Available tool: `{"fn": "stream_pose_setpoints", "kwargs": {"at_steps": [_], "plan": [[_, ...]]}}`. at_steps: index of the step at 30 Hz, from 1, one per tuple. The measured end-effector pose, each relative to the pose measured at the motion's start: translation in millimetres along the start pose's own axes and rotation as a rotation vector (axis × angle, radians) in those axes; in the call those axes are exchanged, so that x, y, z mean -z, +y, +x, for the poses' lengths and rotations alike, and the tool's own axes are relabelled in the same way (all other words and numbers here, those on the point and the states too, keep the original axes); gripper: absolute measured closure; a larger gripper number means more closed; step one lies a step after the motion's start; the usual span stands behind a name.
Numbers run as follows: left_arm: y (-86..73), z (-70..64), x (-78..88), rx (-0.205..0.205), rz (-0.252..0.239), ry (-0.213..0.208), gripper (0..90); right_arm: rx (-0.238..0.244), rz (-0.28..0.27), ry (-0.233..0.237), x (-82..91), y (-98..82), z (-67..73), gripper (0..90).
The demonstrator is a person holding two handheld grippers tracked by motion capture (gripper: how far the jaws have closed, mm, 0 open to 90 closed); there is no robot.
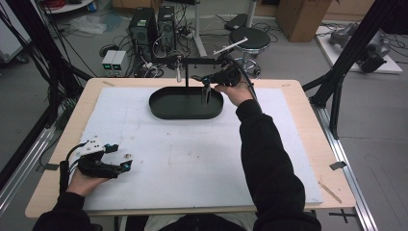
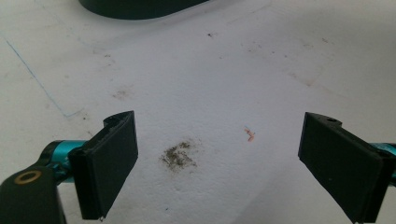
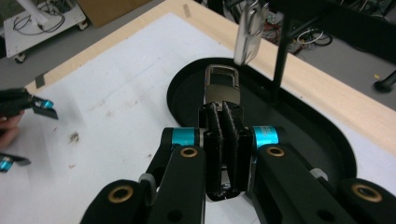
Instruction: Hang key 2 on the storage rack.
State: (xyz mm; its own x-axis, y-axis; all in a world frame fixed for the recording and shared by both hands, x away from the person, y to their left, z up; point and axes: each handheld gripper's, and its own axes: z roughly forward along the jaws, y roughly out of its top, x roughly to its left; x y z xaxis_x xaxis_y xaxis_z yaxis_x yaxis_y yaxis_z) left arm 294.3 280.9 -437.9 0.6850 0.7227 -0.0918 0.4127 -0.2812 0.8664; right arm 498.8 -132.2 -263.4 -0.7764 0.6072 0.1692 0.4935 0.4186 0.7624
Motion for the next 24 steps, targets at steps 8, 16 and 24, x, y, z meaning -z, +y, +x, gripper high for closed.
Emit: {"fn": "stream_pose_setpoints", "kwargs": {"at_steps": [8,16,24], "plan": [[-0.2,-0.5,-0.4,-0.005,0.005,-0.004,12.3,-0.044,-0.039,-0.031,-4.9,15.0,-10.8,87.2],[-0.4,-1.3,-1.5,-0.010,0.012,-0.010,12.3,-0.053,-0.055,-0.088,-8.8,23.3,-21.1,87.2],[-0.3,-1.4,-1.3,-0.014,0.009,-0.010,12.3,-0.042,-0.016,-0.110,-24.9,21.3,-23.1,87.2]]}}
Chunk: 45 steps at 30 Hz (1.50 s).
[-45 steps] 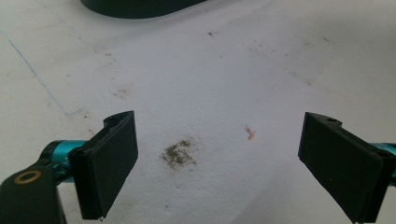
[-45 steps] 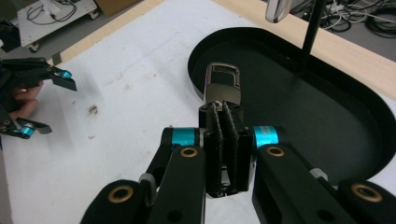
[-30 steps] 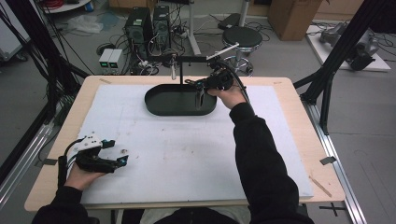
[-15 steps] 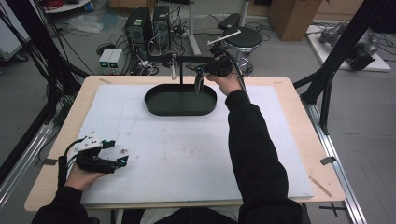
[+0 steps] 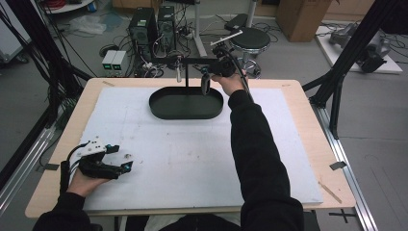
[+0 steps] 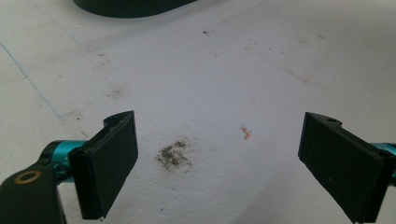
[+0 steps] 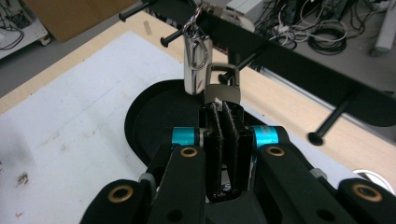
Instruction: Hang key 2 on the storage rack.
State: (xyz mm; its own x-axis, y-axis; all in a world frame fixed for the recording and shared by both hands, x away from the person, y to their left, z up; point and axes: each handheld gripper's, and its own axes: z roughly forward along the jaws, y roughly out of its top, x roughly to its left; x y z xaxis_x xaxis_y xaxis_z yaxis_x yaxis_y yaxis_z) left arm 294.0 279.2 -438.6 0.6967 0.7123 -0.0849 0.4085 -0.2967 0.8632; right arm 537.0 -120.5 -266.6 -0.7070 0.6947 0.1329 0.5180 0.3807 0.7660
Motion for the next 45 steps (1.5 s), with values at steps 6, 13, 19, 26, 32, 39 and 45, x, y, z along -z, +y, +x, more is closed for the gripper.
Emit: {"fn": "stream_pose_setpoints", "kwargs": {"at_steps": [6,13,19,26,32,39,45], "plan": [[0.0,-0.7,0.3,0.002,-0.002,0.001,12.3,0.018,0.040,-0.038,-12.6,-0.4,6.4,87.1],[0.2,-0.5,0.4,0.005,-0.008,-0.003,12.3,0.027,0.051,-0.093,-24.9,-1.5,10.2,87.0],[1.2,-0.7,2.9,0.013,-0.033,-0.014,12.3,0.021,0.049,-0.122,-35.2,-2.9,10.0,86.7],[1.2,0.3,2.7,0.016,-0.035,-0.015,12.3,-0.009,0.011,-0.141,-41.6,-4.6,3.7,86.5],[1.0,0.2,2.0,0.014,-0.029,-0.019,12.3,0.005,-0.007,-0.148,-47.7,-4.3,4.8,86.0],[0.8,0.1,2.0,0.018,-0.028,-0.015,12.3,-0.012,0.026,-0.100,-51.6,-13.0,1.4,48.3],[1.0,0.4,2.4,0.016,-0.028,-0.010,12.3,-0.081,0.081,-0.065,-48.2,-31.3,-8.8,8.4]]}}
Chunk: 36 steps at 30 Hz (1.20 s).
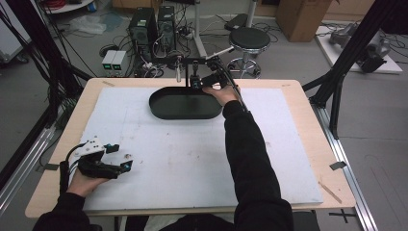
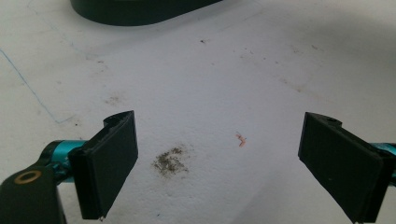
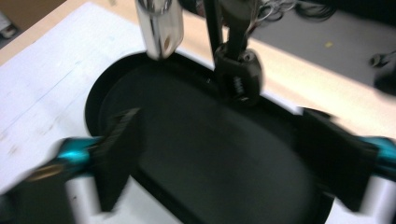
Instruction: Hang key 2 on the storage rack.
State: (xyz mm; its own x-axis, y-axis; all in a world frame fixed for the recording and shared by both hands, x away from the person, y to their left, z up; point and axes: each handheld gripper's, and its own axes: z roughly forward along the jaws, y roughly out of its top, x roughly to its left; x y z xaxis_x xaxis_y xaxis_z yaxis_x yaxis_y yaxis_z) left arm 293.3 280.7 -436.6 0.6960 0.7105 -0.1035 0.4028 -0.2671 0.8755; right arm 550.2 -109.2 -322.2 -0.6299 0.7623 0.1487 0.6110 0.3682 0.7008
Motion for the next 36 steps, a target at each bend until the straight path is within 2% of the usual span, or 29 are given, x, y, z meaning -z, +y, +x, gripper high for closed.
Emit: {"fn": "stream_pose_setpoints", "kwargs": {"at_steps": [1,4,6,12,14,20,25,27,28,31,36], "plan": [[0.0,0.2,0.0,0.002,-0.002,0.001,12.3,-0.004,0.022,-0.005,1.5,-1.7,0.2,0.1],[0.2,1.3,0.2,0.007,-0.006,0.008,12.3,0.031,0.042,-0.048,8.5,-5.5,0.6,0.6],[0.3,2.2,0.6,0.013,-0.013,0.011,12.2,0.029,0.012,-0.027,15.4,-8.7,-0.4,0.7],[0.4,2.3,1.3,0.019,-0.020,0.015,12.2,0.020,0.009,-0.034,36.2,-23.7,-11.2,0.8],[0.5,2.9,1.2,0.023,-0.021,0.019,12.3,0.024,-0.021,-0.032,45.0,-30.5,-13.9,0.8],[0.7,3.5,1.1,0.024,-0.024,0.020,12.3,0.047,-0.024,-0.031,60.2,-44.6,-17.7,0.8],[0.7,3.5,1.1,0.022,-0.021,0.023,12.3,0.031,-0.057,-0.013,71.2,-55.3,-19.1,0.7],[0.6,3.6,1.0,0.022,-0.018,0.024,12.3,0.025,-0.050,-0.012,74.4,-57.7,-19.8,0.7],[0.6,3.4,1.1,0.021,-0.018,0.024,12.2,0.033,-0.060,-0.017,76.2,-59.2,-20.2,0.8],[0.6,3.6,1.0,0.021,-0.016,0.025,12.3,0.019,-0.083,-0.002,83.1,-64.7,-20.4,0.8],[0.7,3.3,1.3,0.024,-0.018,0.027,12.3,0.033,-0.097,-0.002,92.1,-75.0,-21.6,0.8]]}}
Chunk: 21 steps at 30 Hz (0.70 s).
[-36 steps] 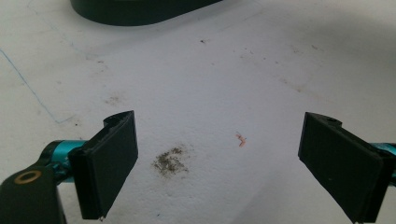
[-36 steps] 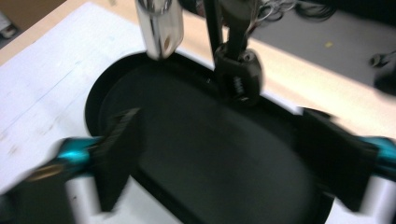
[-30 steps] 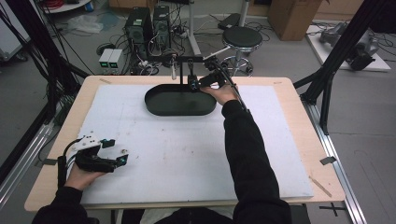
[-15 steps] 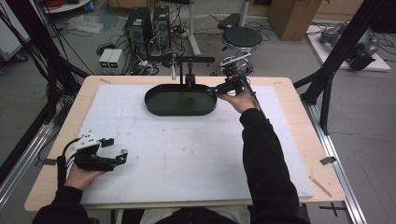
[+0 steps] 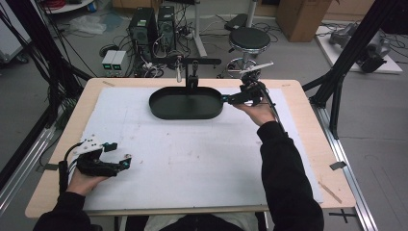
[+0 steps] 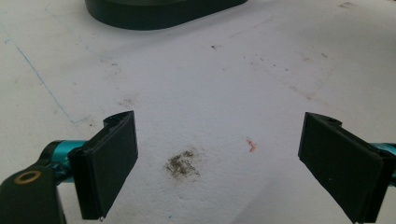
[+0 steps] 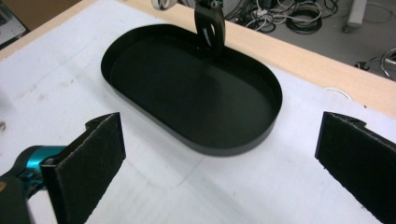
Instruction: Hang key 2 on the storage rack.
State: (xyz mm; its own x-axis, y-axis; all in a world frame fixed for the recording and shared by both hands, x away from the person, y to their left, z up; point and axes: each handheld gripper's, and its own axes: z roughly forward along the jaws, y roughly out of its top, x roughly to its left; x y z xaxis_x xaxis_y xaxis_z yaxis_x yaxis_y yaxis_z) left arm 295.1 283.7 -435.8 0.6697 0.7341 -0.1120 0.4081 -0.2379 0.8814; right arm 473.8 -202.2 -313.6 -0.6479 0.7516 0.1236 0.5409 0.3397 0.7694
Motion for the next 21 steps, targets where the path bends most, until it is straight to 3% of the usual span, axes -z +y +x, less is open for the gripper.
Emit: {"fn": "stream_pose_setpoints", "kwargs": {"at_steps": [8,11,21], "plan": [[0.2,2.1,-0.5,0.011,-0.007,0.007,12.2,0.024,-0.030,-0.021,18.3,-17.4,-0.7,0.8],[0.2,1.7,-0.4,0.009,-0.006,0.006,12.3,0.023,-0.046,-0.008,26.3,-25.9,-0.5,0.8],[0.1,1.3,-0.8,0.008,0.000,0.008,12.3,0.025,-0.043,-0.017,41.5,-58.6,0.2,0.8]]}}
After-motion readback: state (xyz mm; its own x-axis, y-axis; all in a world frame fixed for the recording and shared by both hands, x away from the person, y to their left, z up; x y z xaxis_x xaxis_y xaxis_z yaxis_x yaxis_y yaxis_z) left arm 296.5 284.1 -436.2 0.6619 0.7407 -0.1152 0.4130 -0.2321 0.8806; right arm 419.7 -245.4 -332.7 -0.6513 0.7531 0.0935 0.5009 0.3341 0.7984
